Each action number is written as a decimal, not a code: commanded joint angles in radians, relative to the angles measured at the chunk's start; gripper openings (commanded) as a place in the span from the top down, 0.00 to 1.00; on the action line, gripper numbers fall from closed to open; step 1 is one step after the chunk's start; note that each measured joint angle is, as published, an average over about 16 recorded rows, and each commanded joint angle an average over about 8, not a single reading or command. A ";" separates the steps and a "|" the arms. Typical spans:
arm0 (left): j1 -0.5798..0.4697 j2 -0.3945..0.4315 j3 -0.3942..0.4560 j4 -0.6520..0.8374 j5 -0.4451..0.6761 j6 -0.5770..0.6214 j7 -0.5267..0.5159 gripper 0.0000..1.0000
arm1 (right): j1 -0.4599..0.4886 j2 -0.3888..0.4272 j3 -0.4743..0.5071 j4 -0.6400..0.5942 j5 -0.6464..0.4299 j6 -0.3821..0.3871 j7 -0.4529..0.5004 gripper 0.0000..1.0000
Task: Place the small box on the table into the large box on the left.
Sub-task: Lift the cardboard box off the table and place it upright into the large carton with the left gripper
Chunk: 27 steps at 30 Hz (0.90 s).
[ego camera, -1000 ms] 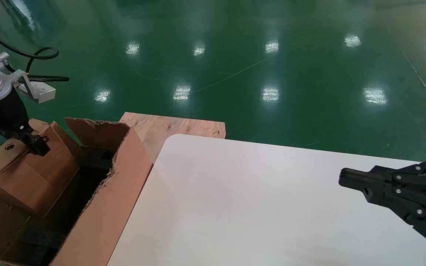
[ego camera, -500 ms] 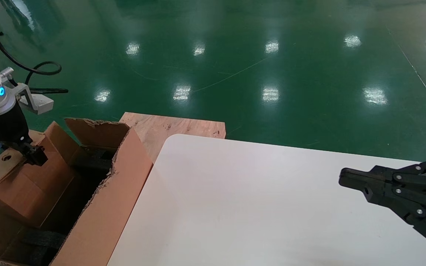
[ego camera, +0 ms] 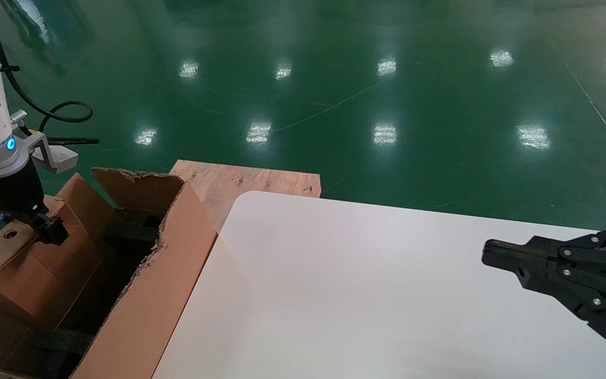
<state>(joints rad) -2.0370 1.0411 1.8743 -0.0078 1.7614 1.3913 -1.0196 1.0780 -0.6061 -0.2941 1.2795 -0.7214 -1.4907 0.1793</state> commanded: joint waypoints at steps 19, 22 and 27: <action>0.017 0.014 -0.032 0.003 -0.046 -0.027 -0.031 1.00 | 0.000 0.000 -0.001 0.000 0.001 0.000 -0.001 1.00; 0.005 0.021 -0.041 0.001 -0.060 -0.014 -0.029 1.00 | 0.000 0.001 -0.001 0.000 0.001 0.001 -0.001 1.00; -0.004 0.026 -0.046 0.002 -0.067 -0.016 -0.029 1.00 | 0.000 0.001 -0.002 0.000 0.001 0.001 -0.001 1.00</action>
<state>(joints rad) -2.0347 1.0645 1.8307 -0.0047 1.6985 1.3731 -1.0499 1.0784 -0.6054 -0.2956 1.2795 -0.7203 -1.4900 0.1786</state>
